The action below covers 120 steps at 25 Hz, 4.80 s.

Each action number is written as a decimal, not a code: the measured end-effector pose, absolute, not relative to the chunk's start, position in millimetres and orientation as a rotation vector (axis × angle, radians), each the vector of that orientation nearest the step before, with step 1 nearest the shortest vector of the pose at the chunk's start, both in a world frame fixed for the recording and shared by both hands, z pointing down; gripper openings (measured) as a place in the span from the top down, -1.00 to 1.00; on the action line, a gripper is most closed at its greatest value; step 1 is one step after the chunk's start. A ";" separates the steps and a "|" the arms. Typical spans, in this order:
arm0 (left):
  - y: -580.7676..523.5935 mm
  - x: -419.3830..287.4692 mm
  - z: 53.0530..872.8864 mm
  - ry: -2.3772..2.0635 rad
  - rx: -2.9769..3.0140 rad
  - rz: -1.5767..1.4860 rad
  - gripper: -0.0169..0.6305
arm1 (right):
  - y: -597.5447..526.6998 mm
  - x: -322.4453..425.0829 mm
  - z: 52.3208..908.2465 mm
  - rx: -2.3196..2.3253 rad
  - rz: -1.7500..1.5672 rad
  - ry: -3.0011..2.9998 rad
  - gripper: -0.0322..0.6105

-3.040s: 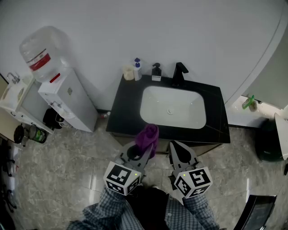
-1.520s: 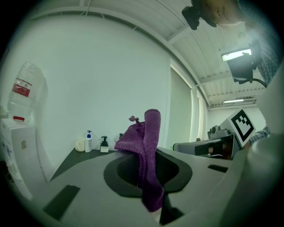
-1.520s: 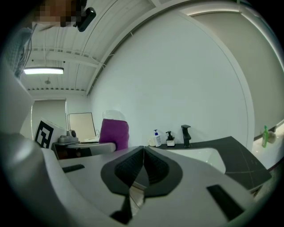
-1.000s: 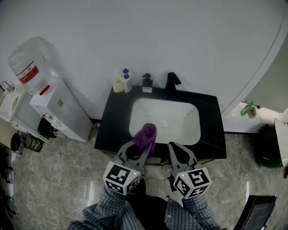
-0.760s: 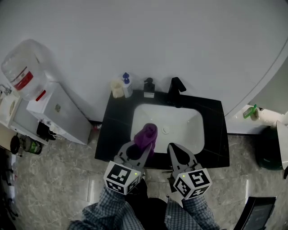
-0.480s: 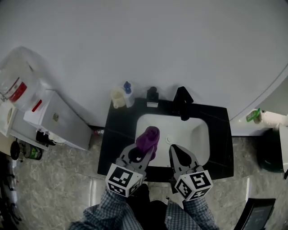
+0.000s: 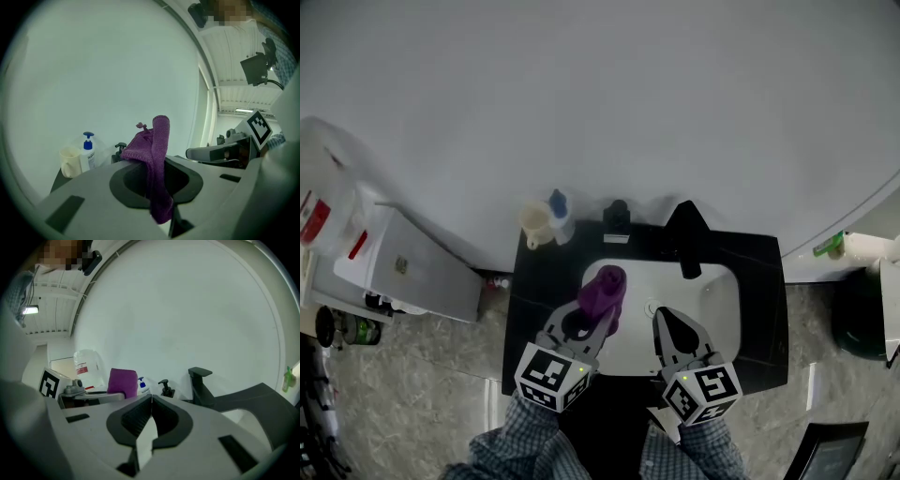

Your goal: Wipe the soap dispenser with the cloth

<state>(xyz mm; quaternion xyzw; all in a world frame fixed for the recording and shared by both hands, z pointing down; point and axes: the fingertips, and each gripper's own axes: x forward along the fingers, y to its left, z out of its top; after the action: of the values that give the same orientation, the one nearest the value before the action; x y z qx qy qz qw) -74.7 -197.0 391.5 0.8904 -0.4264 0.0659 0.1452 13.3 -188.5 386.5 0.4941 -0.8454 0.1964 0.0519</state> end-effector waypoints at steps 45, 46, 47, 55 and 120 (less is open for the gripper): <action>-393.5 -110.7 508.0 -1.531 2.300 0.302 0.77 | -275.5 45.0 467.7 1.384 0.769 -2.513 0.84; -394.3 -113.0 510.6 -1.538 2.284 0.292 0.77 | -275.6 45.8 468.0 1.386 0.770 -2.512 0.84; -394.7 -115.6 513.6 -1.545 2.270 0.293 0.77 | -275.7 46.5 468.1 1.388 0.770 -2.511 0.84; -383.7 -120.8 534.4 -1.526 2.238 0.389 0.77 | -273.8 49.6 468.9 1.393 0.773 -2.503 0.84; -388.2 -43.0 412.9 -1.629 2.519 0.293 0.77 | -246.5 93.2 453.0 1.458 0.777 -2.501 0.84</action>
<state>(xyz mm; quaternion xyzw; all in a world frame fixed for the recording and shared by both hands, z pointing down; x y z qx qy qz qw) -43.0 -388.2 412.9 0.8340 -0.5394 0.0971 0.0635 93.2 -246.5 453.0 0.4852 -0.8322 0.2585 0.0721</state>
